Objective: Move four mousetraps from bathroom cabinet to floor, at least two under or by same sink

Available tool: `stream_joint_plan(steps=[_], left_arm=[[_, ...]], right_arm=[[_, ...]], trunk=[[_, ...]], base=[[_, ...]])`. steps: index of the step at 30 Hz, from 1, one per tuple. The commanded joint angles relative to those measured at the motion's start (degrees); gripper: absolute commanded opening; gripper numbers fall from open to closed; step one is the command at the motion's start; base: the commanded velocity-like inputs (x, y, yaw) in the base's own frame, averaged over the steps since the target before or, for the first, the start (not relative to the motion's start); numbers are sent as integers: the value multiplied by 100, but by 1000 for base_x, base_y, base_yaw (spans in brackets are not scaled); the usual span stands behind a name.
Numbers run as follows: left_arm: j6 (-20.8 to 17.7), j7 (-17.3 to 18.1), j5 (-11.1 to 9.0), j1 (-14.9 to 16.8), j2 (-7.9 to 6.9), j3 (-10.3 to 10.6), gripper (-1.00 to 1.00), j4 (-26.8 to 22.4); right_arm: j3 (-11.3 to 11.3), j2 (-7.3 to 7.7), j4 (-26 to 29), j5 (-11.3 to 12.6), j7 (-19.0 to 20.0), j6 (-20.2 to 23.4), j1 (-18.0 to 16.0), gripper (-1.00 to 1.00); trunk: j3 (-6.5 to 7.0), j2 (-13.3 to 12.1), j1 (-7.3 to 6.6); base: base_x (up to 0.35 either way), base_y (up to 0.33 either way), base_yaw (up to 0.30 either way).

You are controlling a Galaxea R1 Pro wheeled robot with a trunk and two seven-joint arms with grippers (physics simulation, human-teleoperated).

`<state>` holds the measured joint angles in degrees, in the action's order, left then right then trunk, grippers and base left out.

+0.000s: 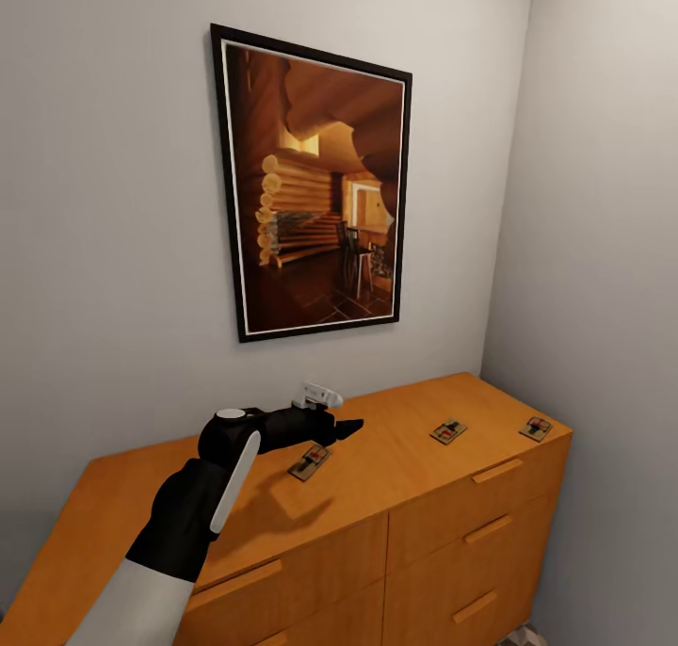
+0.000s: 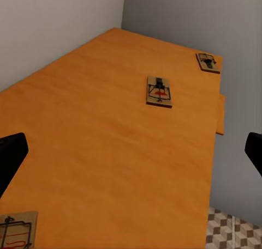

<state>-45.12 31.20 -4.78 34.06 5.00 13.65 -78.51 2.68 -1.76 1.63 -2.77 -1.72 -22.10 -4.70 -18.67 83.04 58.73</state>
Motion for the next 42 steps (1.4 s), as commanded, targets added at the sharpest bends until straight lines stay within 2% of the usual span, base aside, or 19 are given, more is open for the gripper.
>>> stream_joint_plan(steps=[1, 16, 21, 24, 26, 27, 28, 29, 32, 34, 35, 38, 42], left_arm=[[-49, -13, -49, 4, 1, -3, 100, -4], [-50, -39, -29, 4, -1, -7, 100, -30], [-84, -65, 81, 4, -13, -1, 100, -292], [-95, -68, 209, 4, -16, 84, 100, -406], [-100, -69, 413, 4, -10, 257, 100, -444], [-107, -70, 606, 4, -7, 353, 100, -470], [-112, -70, 707, 4, -4, 387, 100, -492], [-118, -69, 898, 4, 4, 437, 100, -562], [-148, -65, 1134, 4, 11, 480, 100, -678], [-342, -62, 1297, 4, 9, 502, 100, -762], [-710, -53, 1391, 4, -7, 511, 100, -832], [-1046, -48, 1449, 9, -63, 514, 100, -916], [-1193, -46, 1480, 18, -97, 515, 100, -990]], right_arm=[[22, 0, -5, -22, -22, -17, -4, -100], [22, 0, -5, -22, -22, -15, -4, -100], [22, 0, -5, -22, -22, -14, -4, -100], [22, 0, -5, -22, -22, -14, -4, -100], [22, 0, -5, -22, -22, -14, -4, -100], [22, 0, -5, -22, -22, -14, -4, -100], [22, 0, -5, -22, -22, -14, -4, -100], [22, 0, -5, -22, -22, -14, -4, -100], [22, 0, -5, -22, -22, -14, -4, -100], [22, 0, -5, -22, -22, -14, -4, -100], [22, 0, -5, -22, -22, -14, -4, -100], [22, 0, -5, -22, -22, -14, -4, -100], [22, 0, -5, -22, -22, -15, -4, -100]], trunk=[[-7, 4, 0], [-7, 4, 0], [-7, 4, 0], [-7, 4, 0], [-7, 4, 0], [-7, 4, 0], [-7, 4, 0], [-7, 4, 0], [-7, 4, 0], [-7, 4, 0], [-7, 4, 0], [-7, 4, 0], [-7, 4, 0]], base=[[2, 1, 0], [0, 0, 0], [0, 0, 0], [0, 0, 0], [0, 0, 0], [0, 0, 0], [0, 0, 0], [0, 0, 0], [0, 0, 0], [0, 0, 0], [0, 0, 0], [0, 0, 0], [0, 0, 0]])
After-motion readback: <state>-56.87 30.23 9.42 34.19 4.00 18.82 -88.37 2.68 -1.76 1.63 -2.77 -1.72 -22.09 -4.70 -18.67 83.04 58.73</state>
